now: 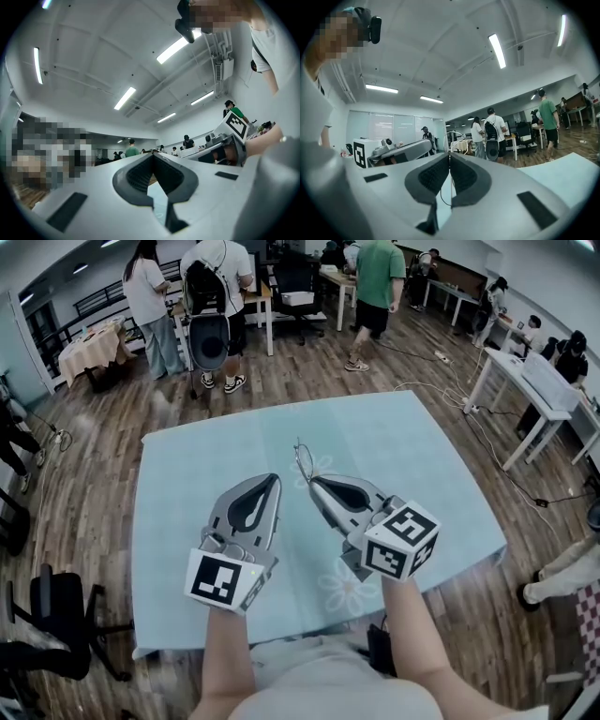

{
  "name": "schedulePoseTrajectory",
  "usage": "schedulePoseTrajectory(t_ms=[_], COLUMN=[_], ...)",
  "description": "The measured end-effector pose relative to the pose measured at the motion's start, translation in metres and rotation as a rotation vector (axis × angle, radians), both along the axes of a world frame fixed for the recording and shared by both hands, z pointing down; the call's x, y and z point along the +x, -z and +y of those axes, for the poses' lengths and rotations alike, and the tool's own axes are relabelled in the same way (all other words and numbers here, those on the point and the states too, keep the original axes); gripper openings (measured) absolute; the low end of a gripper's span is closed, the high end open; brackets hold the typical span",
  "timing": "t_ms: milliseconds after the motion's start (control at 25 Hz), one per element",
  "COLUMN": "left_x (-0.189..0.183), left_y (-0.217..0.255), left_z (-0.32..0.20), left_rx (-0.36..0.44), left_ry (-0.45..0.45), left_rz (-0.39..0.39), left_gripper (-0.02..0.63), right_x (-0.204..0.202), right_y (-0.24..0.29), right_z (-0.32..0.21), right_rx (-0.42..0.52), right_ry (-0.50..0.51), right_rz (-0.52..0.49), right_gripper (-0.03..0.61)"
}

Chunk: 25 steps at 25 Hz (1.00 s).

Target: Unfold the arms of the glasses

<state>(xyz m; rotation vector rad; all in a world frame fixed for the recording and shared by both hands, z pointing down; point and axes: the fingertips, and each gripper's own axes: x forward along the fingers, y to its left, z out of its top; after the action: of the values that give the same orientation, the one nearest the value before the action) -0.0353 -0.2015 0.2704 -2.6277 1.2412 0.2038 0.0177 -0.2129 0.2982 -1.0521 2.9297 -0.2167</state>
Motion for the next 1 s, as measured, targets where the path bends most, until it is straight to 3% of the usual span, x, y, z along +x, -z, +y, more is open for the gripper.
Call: schedulePoseTrajectory(t_ms=[560, 1000], left_x=[0.000, -0.007], left_y=[-0.001, -0.016], left_z=[0.004, 0.004], left_rx=[0.000, -0.025], left_ry=[-0.006, 0.003], left_rz=[0.006, 0.002], left_gripper=[0.008, 0.008], right_x=[0.006, 0.010], right_y=[-0.016, -0.028], right_z=[-0.001, 0.000], right_rx=[-0.203, -0.479], right_ry=[0.033, 0.121], right_rz=[-0.100, -0.328], right_gripper=[0.011, 0.011])
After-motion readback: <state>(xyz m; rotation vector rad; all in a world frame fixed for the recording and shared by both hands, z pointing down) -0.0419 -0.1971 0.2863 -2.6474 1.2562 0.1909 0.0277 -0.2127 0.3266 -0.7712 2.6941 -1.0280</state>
